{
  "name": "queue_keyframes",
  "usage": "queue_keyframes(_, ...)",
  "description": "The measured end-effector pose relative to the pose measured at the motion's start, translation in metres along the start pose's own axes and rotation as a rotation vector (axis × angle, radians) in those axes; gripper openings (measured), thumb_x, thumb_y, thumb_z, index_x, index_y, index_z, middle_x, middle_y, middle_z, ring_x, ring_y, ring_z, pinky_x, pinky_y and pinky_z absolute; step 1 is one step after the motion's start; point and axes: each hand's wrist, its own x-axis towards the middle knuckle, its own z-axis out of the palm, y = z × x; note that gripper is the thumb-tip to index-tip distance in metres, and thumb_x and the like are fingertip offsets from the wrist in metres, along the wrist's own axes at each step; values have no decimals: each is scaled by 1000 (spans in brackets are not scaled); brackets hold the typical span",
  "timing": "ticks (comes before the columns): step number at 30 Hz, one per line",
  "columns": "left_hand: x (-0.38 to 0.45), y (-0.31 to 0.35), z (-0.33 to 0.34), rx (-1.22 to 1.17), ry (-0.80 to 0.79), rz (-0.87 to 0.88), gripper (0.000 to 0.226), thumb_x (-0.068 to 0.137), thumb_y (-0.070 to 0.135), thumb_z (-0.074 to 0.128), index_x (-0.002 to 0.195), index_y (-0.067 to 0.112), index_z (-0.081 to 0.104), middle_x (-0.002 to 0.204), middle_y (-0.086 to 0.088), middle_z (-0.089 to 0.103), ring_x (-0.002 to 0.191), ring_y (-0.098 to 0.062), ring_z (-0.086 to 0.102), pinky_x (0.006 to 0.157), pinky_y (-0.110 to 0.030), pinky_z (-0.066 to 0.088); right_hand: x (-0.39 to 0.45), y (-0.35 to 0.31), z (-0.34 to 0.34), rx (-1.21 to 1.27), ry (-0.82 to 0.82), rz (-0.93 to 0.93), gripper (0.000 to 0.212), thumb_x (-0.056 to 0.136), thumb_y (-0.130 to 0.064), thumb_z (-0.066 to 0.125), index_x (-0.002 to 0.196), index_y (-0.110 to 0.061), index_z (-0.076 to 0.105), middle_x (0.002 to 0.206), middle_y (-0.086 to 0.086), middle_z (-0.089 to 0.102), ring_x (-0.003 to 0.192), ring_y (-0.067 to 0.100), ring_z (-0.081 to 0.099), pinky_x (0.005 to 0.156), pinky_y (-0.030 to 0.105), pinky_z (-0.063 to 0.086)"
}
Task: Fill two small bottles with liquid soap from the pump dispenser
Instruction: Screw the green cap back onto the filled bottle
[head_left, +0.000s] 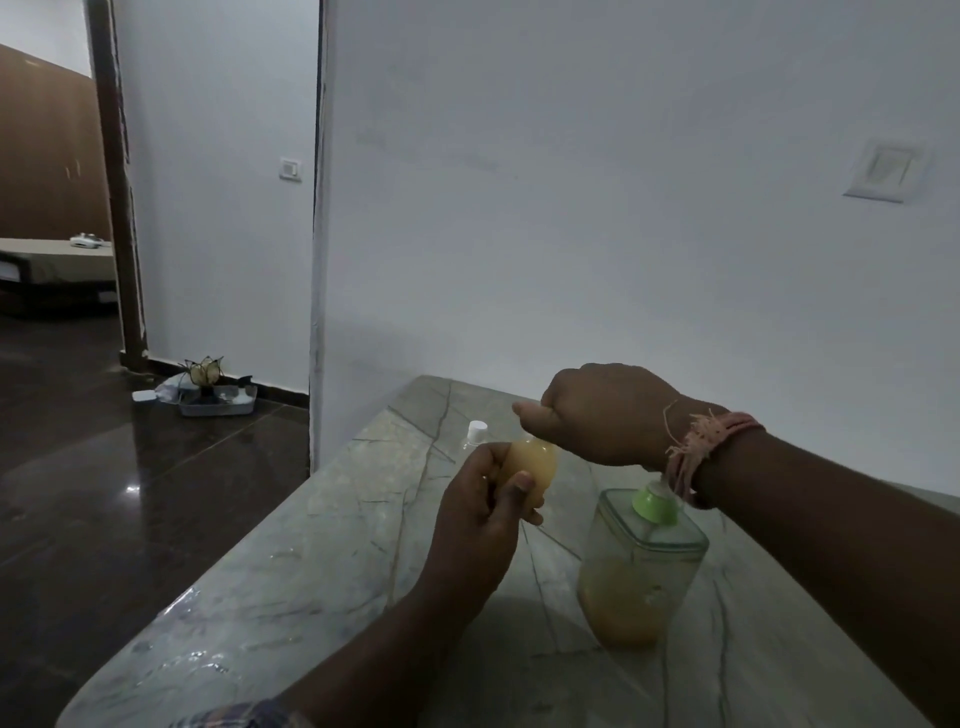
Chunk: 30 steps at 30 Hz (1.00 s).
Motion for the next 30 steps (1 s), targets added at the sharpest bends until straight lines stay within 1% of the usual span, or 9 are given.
queue_keyframes(5,0,-2,-4,199,93,122,23,93,33,65,111,21,58,99,16,61,85,-9,67,69,-26,60,7,-5,2,303,-183,278,45,98,-44,37,67,-14,50,63,2,52,50,18,46,53,25,35)
queue_keyframes(7,0,-1,-4,120,95,79,15,97,23,61,112,21,57,100,8,64,86,-11,67,69,-28,60,4,-9,-9,256,-245,155,47,103,-51,32,85,-20,63,64,2,50,53,17,47,56,28,39)
queue_keyframes(9,2,1,-3,-23,91,-7,16,101,20,54,116,16,57,108,-5,64,89,-16,69,70,-26,60,1,-16,-18,95,-210,-23,44,102,-56,28,114,-28,59,73,-1,47,68,17,51,65,31,43)
queue_keyframes(10,3,2,-3,-97,85,-48,20,102,20,50,119,12,57,110,-9,64,90,-19,70,70,-27,60,3,-17,-18,52,-170,-65,46,100,-60,29,113,-26,56,75,-3,46,71,16,51,66,32,44)
queue_keyframes(14,4,2,-7,-368,16,-180,26,105,23,41,122,11,56,98,-12,68,79,-18,68,68,-29,58,10,-15,-7,-66,76,-187,48,98,-63,27,86,-21,47,66,-6,44,57,10,42,57,31,39)
queue_keyframes(17,3,3,-8,-473,-85,-219,31,105,25,38,121,4,55,86,-10,67,73,-20,62,63,-30,53,13,-12,1,75,146,-152,55,96,-57,36,60,-16,44,55,-3,43,49,14,40,52,28,36)
queue_keyframes(23,4,0,-4,-104,35,-65,35,101,34,46,123,11,59,97,-5,68,79,-12,67,67,-25,55,32,-11,11,169,-107,177,38,83,-48,35,63,-18,43,67,0,50,55,17,44,53,28,32)
queue_keyframes(25,4,0,-4,-1,76,-23,42,96,43,46,123,14,58,105,-1,66,85,-9,68,69,-22,56,36,-12,8,217,-140,238,38,90,-46,38,67,-16,47,72,2,52,60,17,48,55,27,34)
queue_keyframes(30,6,-3,-5,84,106,-117,36,101,31,54,135,19,55,129,5,61,113,-12,60,98,-34,53,49,-13,24,167,-186,228,37,95,-42,41,69,-16,47,72,3,52,60,16,48,56,27,39)
